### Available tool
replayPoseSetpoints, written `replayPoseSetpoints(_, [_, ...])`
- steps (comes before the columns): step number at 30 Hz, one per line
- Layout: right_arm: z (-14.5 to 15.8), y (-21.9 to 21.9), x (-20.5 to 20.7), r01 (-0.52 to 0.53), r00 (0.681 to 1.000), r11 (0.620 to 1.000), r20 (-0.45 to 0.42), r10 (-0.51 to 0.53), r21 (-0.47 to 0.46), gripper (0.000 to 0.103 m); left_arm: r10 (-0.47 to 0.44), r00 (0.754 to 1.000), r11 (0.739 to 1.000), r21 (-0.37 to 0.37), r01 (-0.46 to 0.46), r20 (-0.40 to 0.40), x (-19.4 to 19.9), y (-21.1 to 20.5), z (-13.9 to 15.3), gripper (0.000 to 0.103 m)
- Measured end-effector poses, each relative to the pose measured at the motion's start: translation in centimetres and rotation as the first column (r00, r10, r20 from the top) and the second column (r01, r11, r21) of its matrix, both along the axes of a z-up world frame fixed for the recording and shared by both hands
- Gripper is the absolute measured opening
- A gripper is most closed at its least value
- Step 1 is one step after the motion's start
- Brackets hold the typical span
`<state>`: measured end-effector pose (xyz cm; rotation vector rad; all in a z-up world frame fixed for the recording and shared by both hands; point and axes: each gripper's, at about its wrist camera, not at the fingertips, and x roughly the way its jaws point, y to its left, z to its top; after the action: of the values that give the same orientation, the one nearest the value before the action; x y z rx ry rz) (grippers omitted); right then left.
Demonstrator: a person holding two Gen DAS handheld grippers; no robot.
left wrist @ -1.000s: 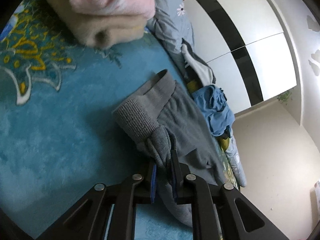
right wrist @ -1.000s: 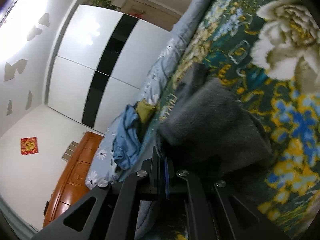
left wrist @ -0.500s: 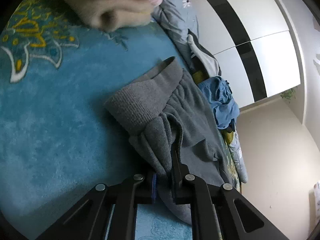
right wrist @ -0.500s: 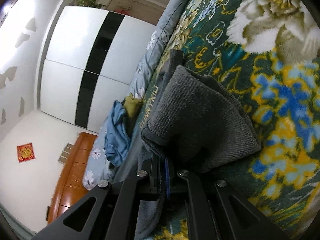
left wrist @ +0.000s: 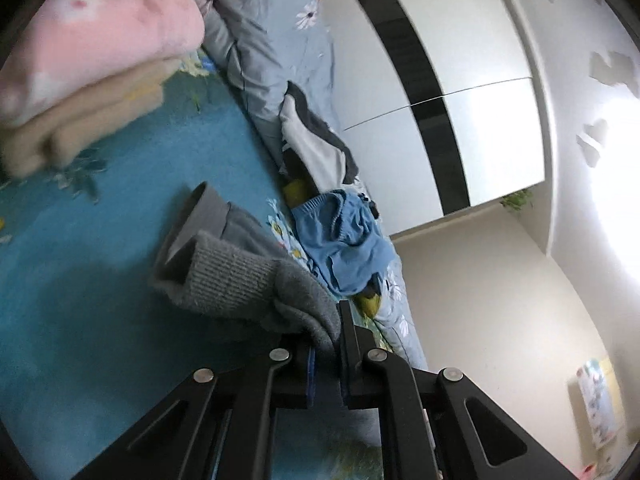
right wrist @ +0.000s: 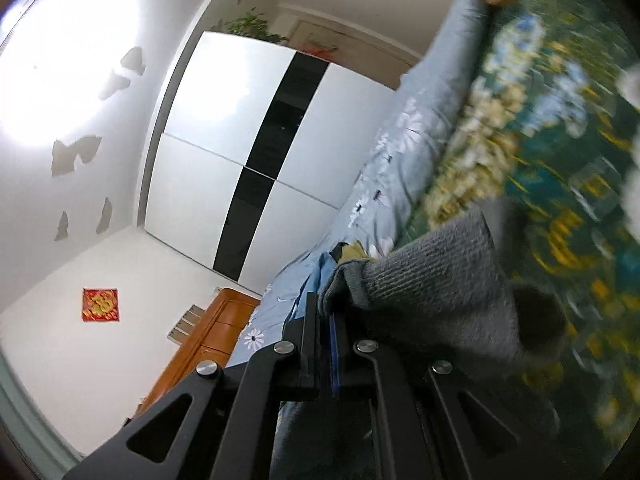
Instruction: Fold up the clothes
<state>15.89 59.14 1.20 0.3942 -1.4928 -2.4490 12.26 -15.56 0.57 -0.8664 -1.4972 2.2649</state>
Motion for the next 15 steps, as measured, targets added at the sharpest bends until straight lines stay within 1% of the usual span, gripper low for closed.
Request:
replayPoseSetpoints(2, [0.5, -0.2, -2.8, 0.001, 1.0, 1.0, 0.024, -0.002, 0.008, 0.004, -0.009, 0.999, 1.0, -0.003, 0.009, 0.034, -2.8, 0.1, -0.3, 0.009])
replayPoseSetpoints(6, [1.5, -0.3, -10.4, 0.004, 0.99, 0.997, 0.138, -0.015, 0.081, 0.004, -0.016, 0.992, 0.999, -0.04, 0.021, 0.125, -9.1, 0.6, -1.9, 0.009])
replayPoseSetpoints(8, [1.2, -0.4, -12.9, 0.007, 0.983, 0.995, 0.184, -0.025, 0.102, 0.004, -0.015, 0.987, 0.998, -0.063, 0.026, 0.159, -11.5, 0.6, -3.0, 0.01])
replayPoseSetpoints(10, [0.6, -0.6, -15.9, 0.021, 0.97, 0.99, 0.238, -0.054, 0.141, 0.004, -0.02, 0.981, 0.996, -0.086, 0.037, 0.194, -13.8, 0.6, -4.3, 0.011])
replayPoseSetpoints(12, [-0.5, -0.6, -18.7, 0.033, 0.953, 0.985, 0.293, -0.083, 0.169, 0.004, -0.024, 0.976, 0.995, -0.086, 0.043, 0.218, -15.3, 0.5, -5.8, 0.013])
replayPoseSetpoints(15, [-2.6, -0.5, -21.3, 0.059, 0.922, 0.983, 0.368, -0.12, 0.174, 0.004, -0.029, 0.967, 0.995, -0.085, 0.052, 0.253, -17.5, 0.4, -8.1, 0.014])
